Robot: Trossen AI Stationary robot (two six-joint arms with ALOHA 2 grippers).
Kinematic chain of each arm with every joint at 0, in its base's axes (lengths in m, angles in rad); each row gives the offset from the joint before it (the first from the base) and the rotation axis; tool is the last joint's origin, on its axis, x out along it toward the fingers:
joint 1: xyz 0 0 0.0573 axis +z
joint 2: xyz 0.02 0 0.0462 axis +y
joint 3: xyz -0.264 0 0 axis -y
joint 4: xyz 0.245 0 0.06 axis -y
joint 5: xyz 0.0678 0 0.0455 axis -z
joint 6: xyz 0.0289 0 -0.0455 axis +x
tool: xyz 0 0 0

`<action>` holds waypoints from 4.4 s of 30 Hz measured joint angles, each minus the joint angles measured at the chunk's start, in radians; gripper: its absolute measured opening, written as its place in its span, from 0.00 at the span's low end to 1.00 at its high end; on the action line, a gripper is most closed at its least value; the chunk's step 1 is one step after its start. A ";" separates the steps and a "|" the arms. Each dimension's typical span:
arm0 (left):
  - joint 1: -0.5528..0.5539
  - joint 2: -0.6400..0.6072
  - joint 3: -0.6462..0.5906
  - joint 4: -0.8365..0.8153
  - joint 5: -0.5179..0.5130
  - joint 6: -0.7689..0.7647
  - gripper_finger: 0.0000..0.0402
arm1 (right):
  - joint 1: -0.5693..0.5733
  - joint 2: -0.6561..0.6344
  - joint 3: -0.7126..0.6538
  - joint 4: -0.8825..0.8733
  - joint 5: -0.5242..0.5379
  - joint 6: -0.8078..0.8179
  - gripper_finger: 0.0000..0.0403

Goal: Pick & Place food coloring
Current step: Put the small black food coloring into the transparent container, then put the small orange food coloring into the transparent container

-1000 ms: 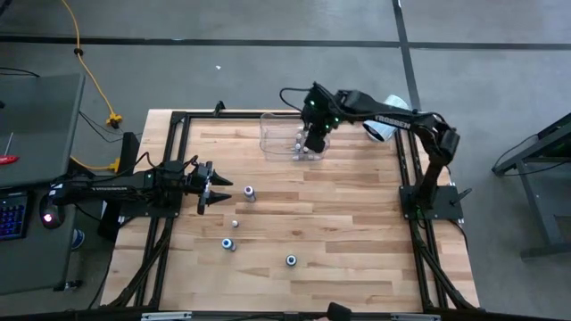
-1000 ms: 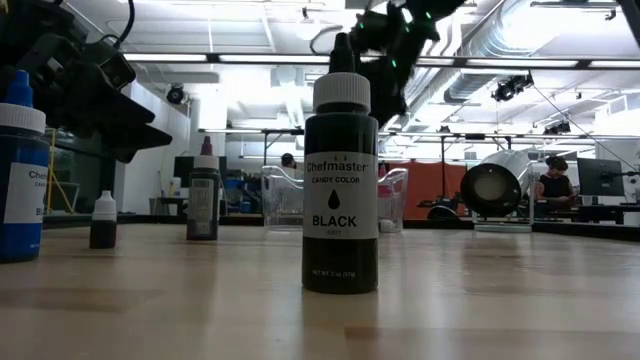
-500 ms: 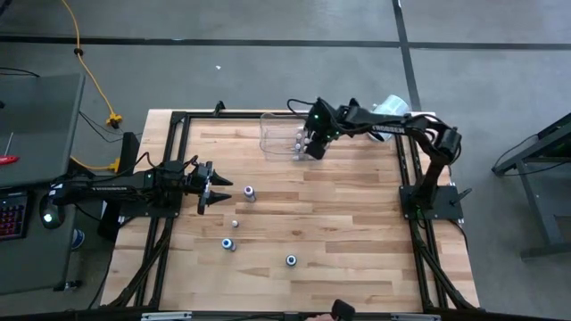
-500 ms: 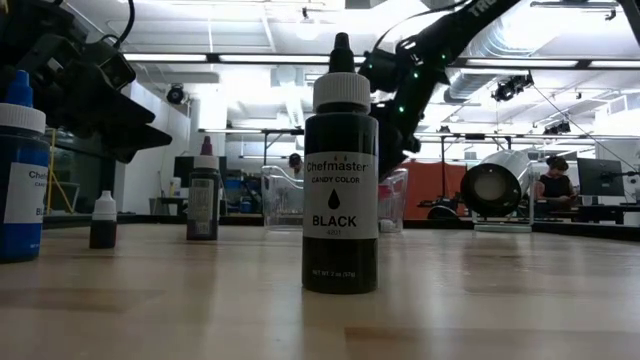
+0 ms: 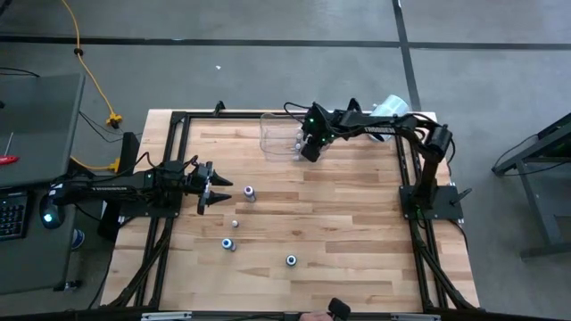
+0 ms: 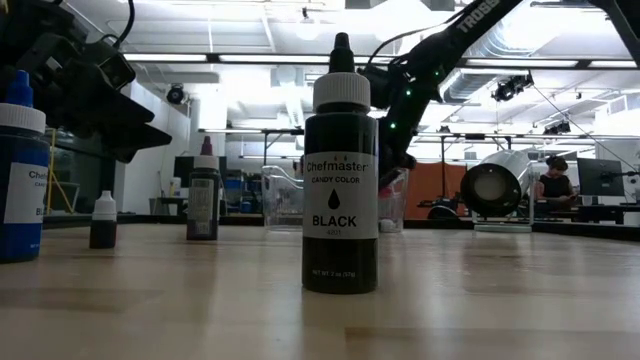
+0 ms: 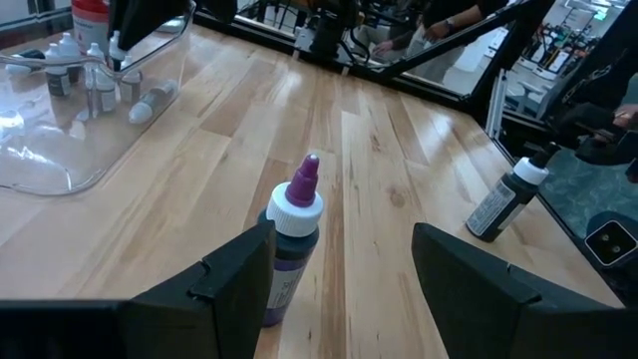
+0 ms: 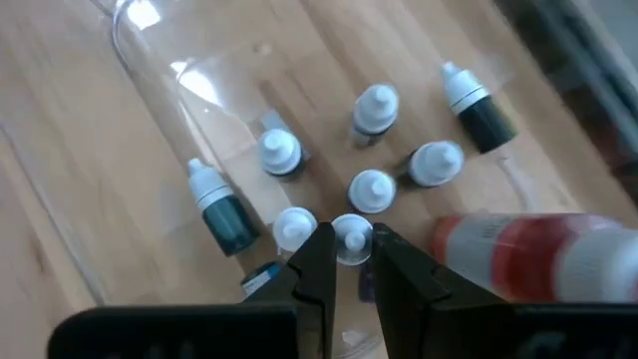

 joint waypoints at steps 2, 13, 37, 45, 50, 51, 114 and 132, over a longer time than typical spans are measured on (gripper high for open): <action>0.000 0.000 0.000 0.000 -0.001 0.000 0.58 | 0.000 0.003 0.000 -0.002 -0.008 -0.001 0.10; 0.000 0.000 0.000 0.000 -0.003 0.000 0.58 | 0.000 0.002 0.000 -0.004 -0.006 0.015 0.18; 0.000 0.000 0.000 0.000 -0.004 0.000 0.58 | 0.046 -0.165 0.001 -0.015 -0.032 0.038 0.19; 0.000 0.000 0.000 0.000 -0.004 0.000 0.58 | 0.165 -0.227 0.001 0.024 -0.099 0.006 0.25; 0.000 0.000 0.000 0.000 -0.004 0.000 0.58 | 0.269 -0.229 0.001 0.057 -0.133 -0.010 0.37; 0.000 0.000 0.000 0.000 -0.004 0.000 0.58 | 0.291 -0.229 0.001 0.058 -0.138 -0.013 0.39; 0.000 0.000 0.000 0.000 -0.003 0.000 0.58 | 0.658 0.571 0.689 0.231 0.044 0.220 0.47; 0.000 0.000 0.000 0.000 -0.004 0.000 0.58 | 0.662 0.571 0.689 0.223 0.101 0.308 0.47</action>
